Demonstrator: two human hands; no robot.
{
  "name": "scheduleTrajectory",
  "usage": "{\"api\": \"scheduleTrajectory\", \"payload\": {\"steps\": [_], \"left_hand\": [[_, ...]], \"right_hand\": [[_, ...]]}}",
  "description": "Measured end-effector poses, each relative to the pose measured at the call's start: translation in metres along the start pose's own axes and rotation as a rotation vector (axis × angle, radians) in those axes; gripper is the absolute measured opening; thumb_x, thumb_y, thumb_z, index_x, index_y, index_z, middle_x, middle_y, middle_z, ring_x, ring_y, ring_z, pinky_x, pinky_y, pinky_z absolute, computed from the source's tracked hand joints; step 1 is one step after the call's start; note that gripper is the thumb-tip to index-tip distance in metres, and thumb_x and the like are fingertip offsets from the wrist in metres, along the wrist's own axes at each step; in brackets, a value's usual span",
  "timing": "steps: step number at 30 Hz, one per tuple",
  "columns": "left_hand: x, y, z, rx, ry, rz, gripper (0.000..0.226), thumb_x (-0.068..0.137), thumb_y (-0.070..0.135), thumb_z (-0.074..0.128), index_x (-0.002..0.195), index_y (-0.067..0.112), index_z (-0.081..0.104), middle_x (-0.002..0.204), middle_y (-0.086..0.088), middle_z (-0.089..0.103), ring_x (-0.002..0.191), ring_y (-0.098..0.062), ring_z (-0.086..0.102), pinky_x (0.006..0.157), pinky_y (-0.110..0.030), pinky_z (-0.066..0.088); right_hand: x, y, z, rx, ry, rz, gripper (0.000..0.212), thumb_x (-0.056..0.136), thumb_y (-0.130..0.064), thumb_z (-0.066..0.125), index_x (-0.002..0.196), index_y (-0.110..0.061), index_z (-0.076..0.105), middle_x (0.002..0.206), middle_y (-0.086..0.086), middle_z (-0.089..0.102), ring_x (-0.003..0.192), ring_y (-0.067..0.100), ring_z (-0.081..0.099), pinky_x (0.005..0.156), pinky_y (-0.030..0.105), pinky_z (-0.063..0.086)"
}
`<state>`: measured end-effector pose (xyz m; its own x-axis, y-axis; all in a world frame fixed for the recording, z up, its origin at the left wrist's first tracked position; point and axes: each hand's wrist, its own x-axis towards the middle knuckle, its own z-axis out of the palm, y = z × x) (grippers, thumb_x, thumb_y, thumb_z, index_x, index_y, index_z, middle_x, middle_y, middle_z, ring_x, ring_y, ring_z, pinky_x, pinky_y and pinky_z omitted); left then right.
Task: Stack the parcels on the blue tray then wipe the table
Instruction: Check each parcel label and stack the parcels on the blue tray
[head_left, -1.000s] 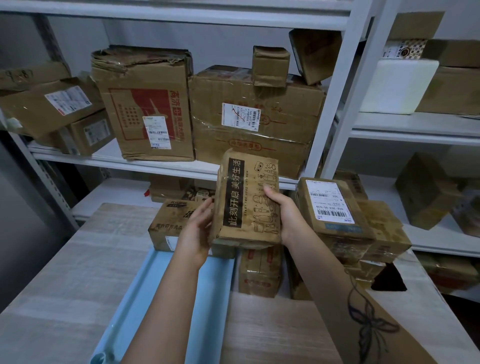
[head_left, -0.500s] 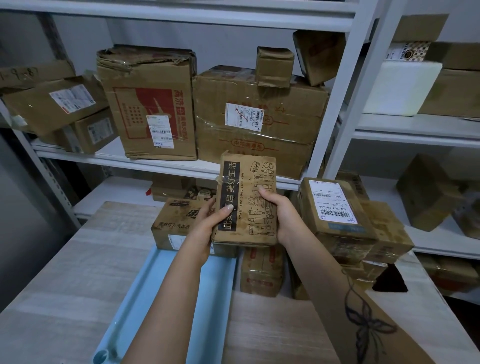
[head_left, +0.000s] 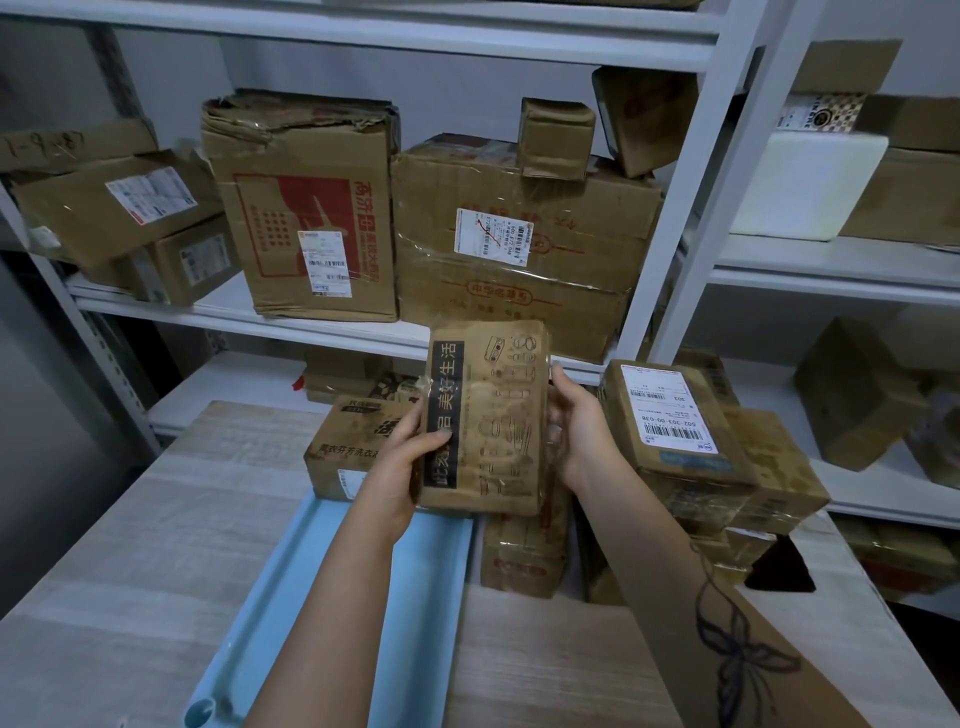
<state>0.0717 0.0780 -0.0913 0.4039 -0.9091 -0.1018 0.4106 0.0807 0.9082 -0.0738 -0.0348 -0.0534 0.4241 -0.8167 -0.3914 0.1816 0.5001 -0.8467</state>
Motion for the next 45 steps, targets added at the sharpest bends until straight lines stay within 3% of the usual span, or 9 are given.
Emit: {"api": "scheduleTrajectory", "payload": {"steps": [3, 7, 11, 21, 25, 30, 36, 40, 45], "left_hand": [[0.001, 0.002, -0.002, 0.108, 0.022, 0.051, 0.056, 0.085, -0.003, 0.050, 0.136, 0.021, 0.049, 0.125, -0.007, 0.062, 0.116, -0.025, 0.056, 0.082, -0.035, 0.046], [0.000, 0.005, 0.001, 0.110, 0.024, 0.075, 0.054, 0.079, 0.011, 0.041, 0.129, 0.027, 0.054, 0.123, -0.005, 0.061, 0.116, -0.023, 0.051, 0.084, -0.035, 0.040], [-0.003, 0.003, 0.002, -0.004, 0.117, 0.026, 0.034, 0.093, 0.031, 0.040, 0.116, 0.023, 0.064, 0.130, -0.007, 0.058, 0.127, -0.021, 0.044, 0.098, -0.042, 0.033], [-0.009, 0.003, 0.003, -0.139, 0.113, -0.056, 0.045, 0.089, 0.055, 0.044, 0.082, 0.020, 0.071, 0.079, -0.002, 0.068, 0.069, -0.015, 0.063, 0.066, -0.028, 0.048], [-0.011, 0.004, 0.009, -0.149, 0.093, -0.080, 0.052, 0.079, 0.055, 0.054, 0.103, 0.012, 0.071, 0.102, -0.009, 0.071, 0.097, -0.025, 0.067, 0.091, -0.045, 0.051], [-0.016, 0.006, 0.012, -0.164, 0.052, -0.050, 0.027, 0.074, 0.039, 0.062, 0.086, 0.018, 0.073, 0.088, -0.003, 0.073, 0.088, -0.021, 0.067, 0.085, -0.042, 0.049], [-0.012, 0.009, 0.014, -0.166, 0.188, 0.042, 0.020, 0.084, 0.010, 0.056, 0.104, 0.014, 0.059, 0.089, -0.004, 0.065, 0.074, -0.015, 0.064, 0.069, -0.030, 0.048], [-0.013, 0.010, 0.011, -0.188, 0.148, 0.075, 0.043, 0.064, 0.016, 0.055, 0.107, 0.013, 0.060, 0.096, -0.007, 0.065, 0.084, -0.021, 0.063, 0.069, -0.033, 0.050], [-0.012, 0.009, 0.004, -0.202, 0.130, 0.044, 0.056, 0.060, 0.015, 0.048, 0.115, 0.012, 0.056, 0.097, -0.008, 0.064, 0.085, -0.023, 0.060, 0.070, -0.033, 0.047]], "right_hand": [[-0.002, -0.002, 0.005, 0.008, 0.021, -0.018, 0.053, 0.086, -0.063, 0.049, 0.111, -0.020, 0.066, 0.106, 0.004, 0.070, 0.098, 0.021, 0.064, 0.090, 0.043, 0.049], [-0.007, -0.008, 0.013, 0.061, 0.007, -0.044, 0.067, 0.083, -0.072, 0.040, 0.125, -0.025, 0.062, 0.125, 0.006, 0.064, 0.113, 0.028, 0.058, 0.097, 0.046, 0.046], [-0.010, -0.012, 0.016, 0.123, -0.028, -0.075, 0.067, 0.084, -0.072, 0.037, 0.124, -0.024, 0.063, 0.122, 0.010, 0.065, 0.114, 0.033, 0.059, 0.101, 0.052, 0.043], [-0.013, -0.010, 0.012, 0.102, -0.032, -0.145, 0.056, 0.091, -0.058, 0.043, 0.076, -0.010, 0.067, 0.104, 0.019, 0.067, 0.104, 0.037, 0.060, 0.099, 0.050, 0.045], [-0.013, -0.010, 0.012, 0.180, -0.082, -0.176, 0.046, 0.093, -0.038, 0.053, 0.056, -0.016, 0.068, 0.106, 0.007, 0.067, 0.105, 0.028, 0.062, 0.098, 0.045, 0.048], [-0.015, -0.013, 0.012, 0.143, -0.115, -0.269, 0.007, 0.092, -0.009, 0.055, 0.089, -0.010, 0.060, 0.086, 0.005, 0.072, 0.082, 0.020, 0.067, 0.077, 0.037, 0.055], [-0.005, -0.003, 0.010, 0.047, -0.023, -0.183, 0.066, 0.081, -0.008, 0.071, 0.139, -0.014, 0.041, 0.137, 0.009, 0.051, 0.119, 0.028, 0.057, 0.095, 0.045, 0.050], [-0.006, -0.001, 0.010, -0.091, -0.091, 0.008, 0.065, 0.071, -0.038, 0.077, 0.127, -0.011, 0.057, 0.112, 0.009, 0.071, 0.104, 0.030, 0.066, 0.095, 0.048, 0.050], [-0.005, 0.000, 0.011, -0.119, -0.144, -0.048, 0.036, 0.078, -0.027, 0.070, 0.111, -0.012, 0.066, 0.102, 0.004, 0.072, 0.102, 0.025, 0.064, 0.102, 0.048, 0.044]]}}
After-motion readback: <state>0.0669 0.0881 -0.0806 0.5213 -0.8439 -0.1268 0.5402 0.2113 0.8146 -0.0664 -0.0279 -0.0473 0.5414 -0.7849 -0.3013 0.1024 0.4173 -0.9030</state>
